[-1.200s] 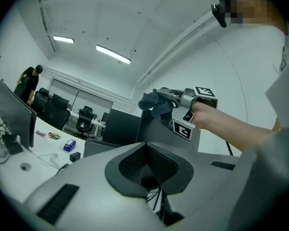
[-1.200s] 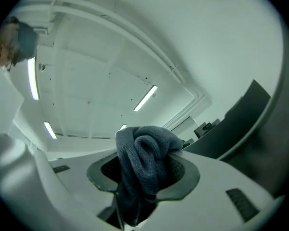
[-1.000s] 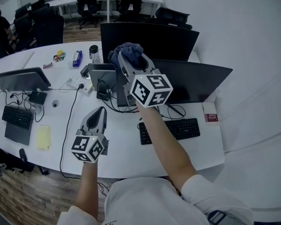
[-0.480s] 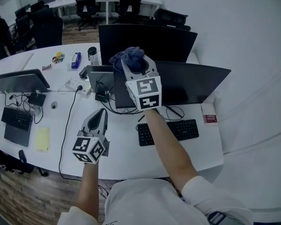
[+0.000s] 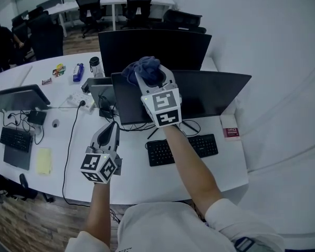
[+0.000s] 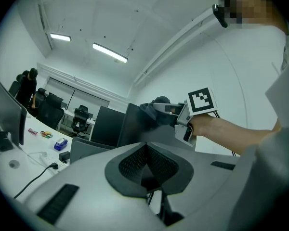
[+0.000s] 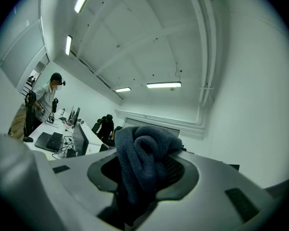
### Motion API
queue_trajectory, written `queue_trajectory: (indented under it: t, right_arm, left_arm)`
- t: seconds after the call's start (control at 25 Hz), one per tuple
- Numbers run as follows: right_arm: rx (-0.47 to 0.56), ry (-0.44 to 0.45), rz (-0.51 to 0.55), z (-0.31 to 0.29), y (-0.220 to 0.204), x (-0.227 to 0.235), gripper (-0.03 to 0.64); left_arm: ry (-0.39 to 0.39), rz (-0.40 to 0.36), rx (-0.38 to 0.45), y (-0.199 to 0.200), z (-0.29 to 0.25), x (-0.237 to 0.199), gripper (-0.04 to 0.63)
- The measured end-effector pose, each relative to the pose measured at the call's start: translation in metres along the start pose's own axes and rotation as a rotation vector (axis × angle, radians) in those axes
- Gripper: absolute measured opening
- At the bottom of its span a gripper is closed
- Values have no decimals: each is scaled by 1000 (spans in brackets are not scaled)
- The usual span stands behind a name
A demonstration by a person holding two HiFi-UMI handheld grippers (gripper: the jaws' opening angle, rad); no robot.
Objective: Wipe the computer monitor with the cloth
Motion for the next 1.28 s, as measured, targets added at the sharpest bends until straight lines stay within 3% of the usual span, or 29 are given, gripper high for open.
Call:
queue_trajectory:
  t: [0.76, 1.28]
  right_arm:
    - [27, -16, -55, 85, -39, 96, 173]
    - [51, -63, -76, 146, -66, 163, 173]
  left_arm:
    - [-59, -63, 59, 18, -62, 129, 11]
    - [-83, -80, 52, 4, -95, 200, 11]
Point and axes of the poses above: the fingertips, and each gripper's own axes: z backward along the fingers, x to its right, y out of its top, the point moved 1 cm from there along z, backward along the fingers, and after that the axes turned 14 degrees about y, right-handed, at the moved point
